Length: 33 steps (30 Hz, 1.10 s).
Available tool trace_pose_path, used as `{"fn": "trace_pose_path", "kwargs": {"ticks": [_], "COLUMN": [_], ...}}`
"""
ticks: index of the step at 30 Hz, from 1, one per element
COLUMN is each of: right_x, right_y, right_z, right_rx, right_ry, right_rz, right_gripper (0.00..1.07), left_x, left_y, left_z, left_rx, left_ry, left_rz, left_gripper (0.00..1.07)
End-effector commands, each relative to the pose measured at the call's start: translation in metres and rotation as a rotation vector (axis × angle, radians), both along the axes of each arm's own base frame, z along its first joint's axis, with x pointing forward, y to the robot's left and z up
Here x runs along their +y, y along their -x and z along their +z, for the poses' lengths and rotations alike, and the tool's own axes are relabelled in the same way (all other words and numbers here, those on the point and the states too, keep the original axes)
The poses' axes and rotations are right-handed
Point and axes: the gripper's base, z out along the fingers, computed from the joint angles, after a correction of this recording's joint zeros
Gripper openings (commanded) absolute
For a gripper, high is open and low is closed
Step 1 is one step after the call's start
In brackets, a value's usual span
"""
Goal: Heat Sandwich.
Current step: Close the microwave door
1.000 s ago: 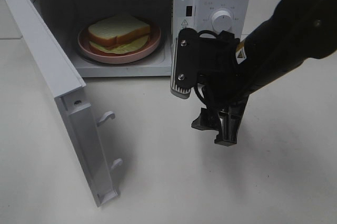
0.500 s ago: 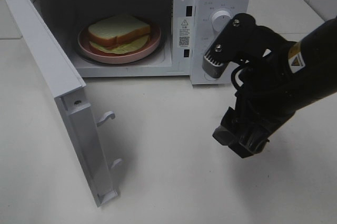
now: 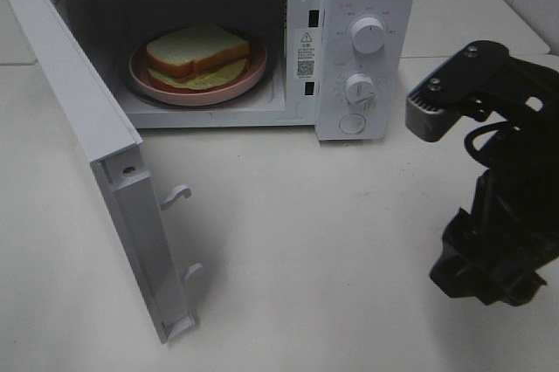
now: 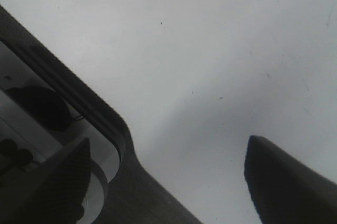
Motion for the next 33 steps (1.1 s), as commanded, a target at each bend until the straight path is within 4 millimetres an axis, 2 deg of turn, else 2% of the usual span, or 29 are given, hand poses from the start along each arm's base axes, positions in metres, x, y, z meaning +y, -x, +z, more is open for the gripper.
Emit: {"fn": "trace_pose_path", "kwargs": {"ticks": [1,7,16,25,33], "right_x": [-0.008,-0.02,-0.05,-0.072,-0.086], "right_y": [0.012,0.028,0.066,0.096,0.114], "right_z": [0.006,0.019,0.039,0.027,0.018], "right_rx": [0.043,0.046,-0.013,-0.027,-0.073], "right_ry": [0.015,0.008,-0.05,-0.084,-0.129], "right_rz": [-0.038,-0.069,-0.11,-0.165,-0.184], "right_gripper": [0.76,0.76,0.76,0.76,0.76], "left_x": [0.0,0.0,0.0,0.0,0.0], "left_y": [0.002,0.002,0.002,0.002,0.002], "left_z": [0.001,0.001,0.001,0.001,0.001], "left_rx": [-0.029,-0.029,-0.029,-0.029,-0.029], "left_ry": [0.001,0.001,0.001,0.001,0.001], "left_rz": [-0.003,-0.003,-0.003,-0.003,-0.003], "left_gripper": [0.98,0.98,0.98,0.98,0.98]}}
